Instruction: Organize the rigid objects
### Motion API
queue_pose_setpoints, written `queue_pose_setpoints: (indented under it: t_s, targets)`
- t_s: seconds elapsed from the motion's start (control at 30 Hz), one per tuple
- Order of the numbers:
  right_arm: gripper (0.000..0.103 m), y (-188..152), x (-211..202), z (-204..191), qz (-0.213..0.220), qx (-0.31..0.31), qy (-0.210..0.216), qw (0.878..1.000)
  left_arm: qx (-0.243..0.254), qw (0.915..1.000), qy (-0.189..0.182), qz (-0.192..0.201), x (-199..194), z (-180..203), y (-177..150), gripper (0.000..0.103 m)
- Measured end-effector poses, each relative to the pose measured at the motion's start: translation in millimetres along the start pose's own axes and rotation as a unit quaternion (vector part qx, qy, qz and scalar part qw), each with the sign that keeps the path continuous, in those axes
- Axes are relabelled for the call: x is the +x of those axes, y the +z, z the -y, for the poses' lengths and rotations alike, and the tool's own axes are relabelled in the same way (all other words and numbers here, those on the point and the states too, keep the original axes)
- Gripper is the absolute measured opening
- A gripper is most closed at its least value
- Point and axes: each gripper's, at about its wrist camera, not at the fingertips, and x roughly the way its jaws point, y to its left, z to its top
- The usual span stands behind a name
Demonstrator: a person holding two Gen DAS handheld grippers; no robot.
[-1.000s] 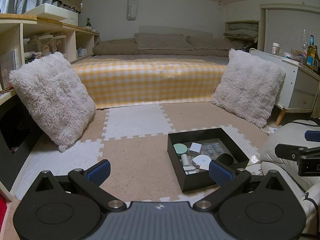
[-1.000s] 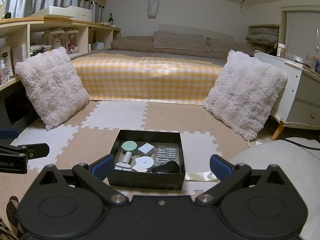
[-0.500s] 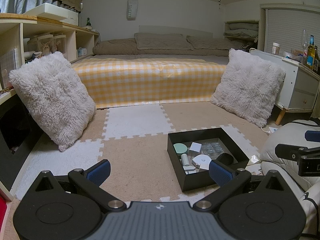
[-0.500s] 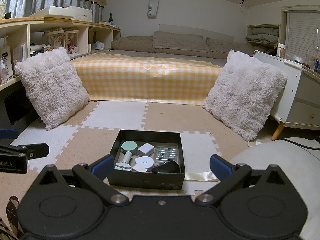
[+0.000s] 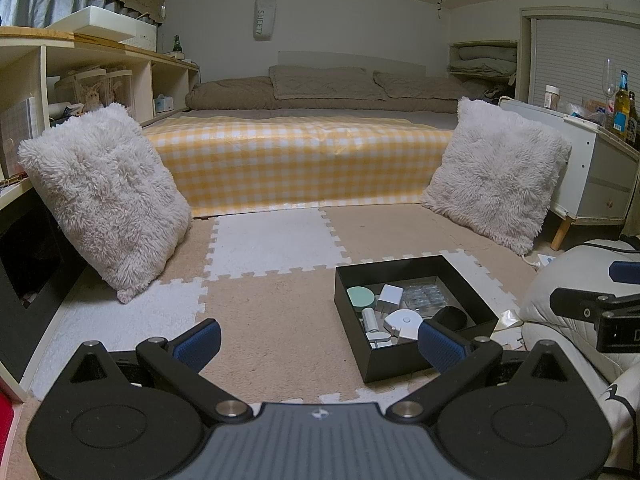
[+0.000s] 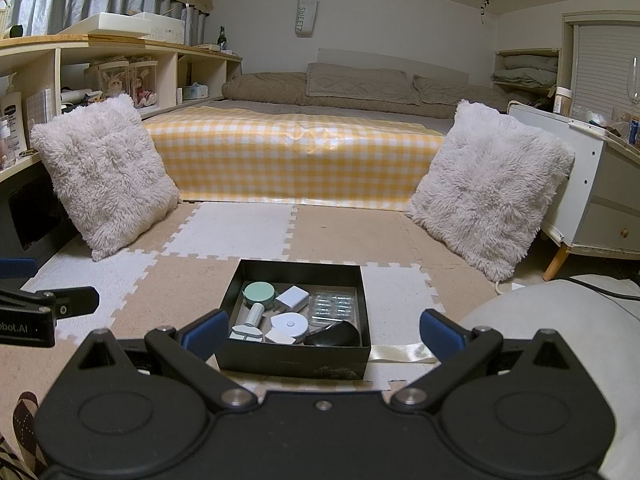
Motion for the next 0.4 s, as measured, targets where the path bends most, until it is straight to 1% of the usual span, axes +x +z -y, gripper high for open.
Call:
queue_pose_setpoints:
  t_s: [0.4]
  targets:
    - [0.103, 0.0, -0.2, 0.2, 0.000, 0.000, 0.000, 1.000, -0.001, 1.0000, -0.001, 0.001, -1.6, 1.9, -0.9, 0.103]
